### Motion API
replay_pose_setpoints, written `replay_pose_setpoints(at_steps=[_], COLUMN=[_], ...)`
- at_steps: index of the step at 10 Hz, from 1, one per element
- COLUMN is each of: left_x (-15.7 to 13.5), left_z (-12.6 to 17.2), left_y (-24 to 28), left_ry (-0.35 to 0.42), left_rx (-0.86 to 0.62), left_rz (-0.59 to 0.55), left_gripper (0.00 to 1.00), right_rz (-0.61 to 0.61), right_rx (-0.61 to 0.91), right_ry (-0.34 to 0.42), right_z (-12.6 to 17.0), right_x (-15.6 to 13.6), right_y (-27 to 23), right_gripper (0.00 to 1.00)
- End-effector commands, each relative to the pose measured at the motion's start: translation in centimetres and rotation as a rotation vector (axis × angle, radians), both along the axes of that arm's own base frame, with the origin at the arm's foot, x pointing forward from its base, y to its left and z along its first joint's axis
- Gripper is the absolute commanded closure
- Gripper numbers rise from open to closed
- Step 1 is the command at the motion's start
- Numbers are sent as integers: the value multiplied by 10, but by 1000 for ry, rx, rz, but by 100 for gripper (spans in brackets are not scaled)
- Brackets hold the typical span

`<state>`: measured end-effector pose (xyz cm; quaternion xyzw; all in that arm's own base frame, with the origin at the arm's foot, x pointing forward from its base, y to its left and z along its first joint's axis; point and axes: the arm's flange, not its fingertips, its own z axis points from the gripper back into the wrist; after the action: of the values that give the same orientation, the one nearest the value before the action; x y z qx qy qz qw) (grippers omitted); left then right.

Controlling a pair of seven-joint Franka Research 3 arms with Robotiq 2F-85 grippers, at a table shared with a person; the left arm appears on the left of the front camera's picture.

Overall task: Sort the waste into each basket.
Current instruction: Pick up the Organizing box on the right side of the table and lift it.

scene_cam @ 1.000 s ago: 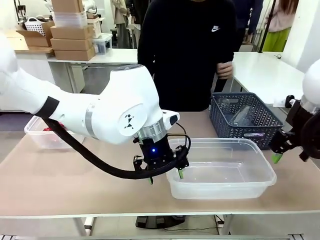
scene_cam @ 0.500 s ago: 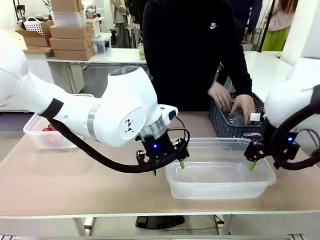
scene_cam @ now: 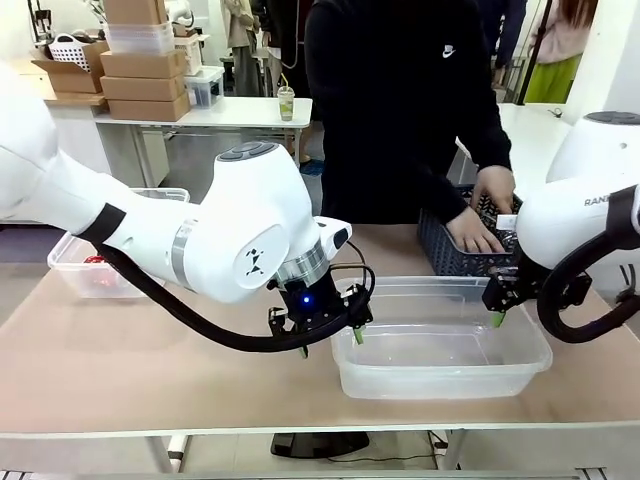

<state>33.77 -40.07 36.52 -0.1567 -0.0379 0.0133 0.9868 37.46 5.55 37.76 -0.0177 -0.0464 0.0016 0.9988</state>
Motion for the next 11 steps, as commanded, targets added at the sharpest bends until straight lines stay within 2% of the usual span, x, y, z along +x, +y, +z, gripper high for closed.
replay_pose_setpoints(at_steps=[1,2,3,4,11], left_x=[-4,-5,-5,-4,-7], left_z=[1,2,2,1,7], left_y=[0,1,1,1,8], left_ry=[-53,-60,-68,-70,-70], left_rx=[17,12,14,16,38], left_rz=[31,29,29,30,16], left_gripper=[59,100,64,100,100], right_rz=[-22,-21,-21,-21,-14], right_rx=[-20,-12,-15,-13,42], right_ry=[-9,0,1,7,26], right_z=[-14,-16,-17,-17,-17], right_x=[-27,-27,-28,-28,-28], right_y=[-2,-3,-3,-5,-13], right_gripper=[60,100,65,100,100])
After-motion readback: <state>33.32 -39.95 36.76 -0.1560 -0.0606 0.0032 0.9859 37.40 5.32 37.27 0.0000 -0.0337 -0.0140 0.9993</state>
